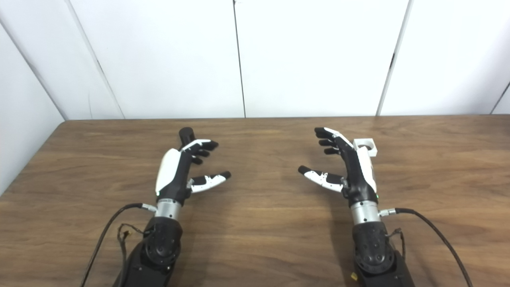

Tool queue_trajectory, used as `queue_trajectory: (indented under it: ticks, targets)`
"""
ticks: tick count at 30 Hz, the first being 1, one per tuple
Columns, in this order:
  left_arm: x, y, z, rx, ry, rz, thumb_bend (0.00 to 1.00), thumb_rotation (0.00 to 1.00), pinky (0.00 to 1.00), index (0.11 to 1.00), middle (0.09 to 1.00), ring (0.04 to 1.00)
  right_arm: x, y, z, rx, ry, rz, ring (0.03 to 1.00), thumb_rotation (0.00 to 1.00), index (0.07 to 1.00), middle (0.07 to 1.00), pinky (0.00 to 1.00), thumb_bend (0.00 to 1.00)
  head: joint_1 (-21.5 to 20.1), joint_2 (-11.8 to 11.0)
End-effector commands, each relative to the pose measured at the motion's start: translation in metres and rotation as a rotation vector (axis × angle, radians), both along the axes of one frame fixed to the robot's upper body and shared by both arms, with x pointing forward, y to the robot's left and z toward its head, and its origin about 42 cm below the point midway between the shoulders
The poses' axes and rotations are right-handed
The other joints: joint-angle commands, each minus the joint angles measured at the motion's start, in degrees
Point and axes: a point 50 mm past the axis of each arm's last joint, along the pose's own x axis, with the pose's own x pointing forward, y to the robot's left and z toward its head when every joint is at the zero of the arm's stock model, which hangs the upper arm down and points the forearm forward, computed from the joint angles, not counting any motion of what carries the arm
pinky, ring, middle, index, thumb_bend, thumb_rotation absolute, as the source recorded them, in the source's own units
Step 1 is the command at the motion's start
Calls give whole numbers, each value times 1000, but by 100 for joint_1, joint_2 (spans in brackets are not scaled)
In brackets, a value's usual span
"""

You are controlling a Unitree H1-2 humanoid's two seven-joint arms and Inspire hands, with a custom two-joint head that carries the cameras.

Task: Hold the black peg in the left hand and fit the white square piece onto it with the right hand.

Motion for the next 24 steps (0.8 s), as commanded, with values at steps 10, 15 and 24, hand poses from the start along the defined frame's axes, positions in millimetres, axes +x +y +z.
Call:
queue_trajectory:
  ticks: [10,15,24]
  targets:
    - [14,14,34,103,-144,151,716,292,654,677,858,815,1,-4,3,-2,-40,-3,741,98,760,769,667,718,-20,10]
    - [19,14,35,175,-155,242,741,386,819,707,929,916,1,-6,4,-17,-43,-12,738,133,758,767,652,712,-34,25]
    - [31,16,36,285,-174,356,760,446,999,762,1000,1000,2,-8,5,-13,-43,-9,736,128,758,771,649,712,-55,14]
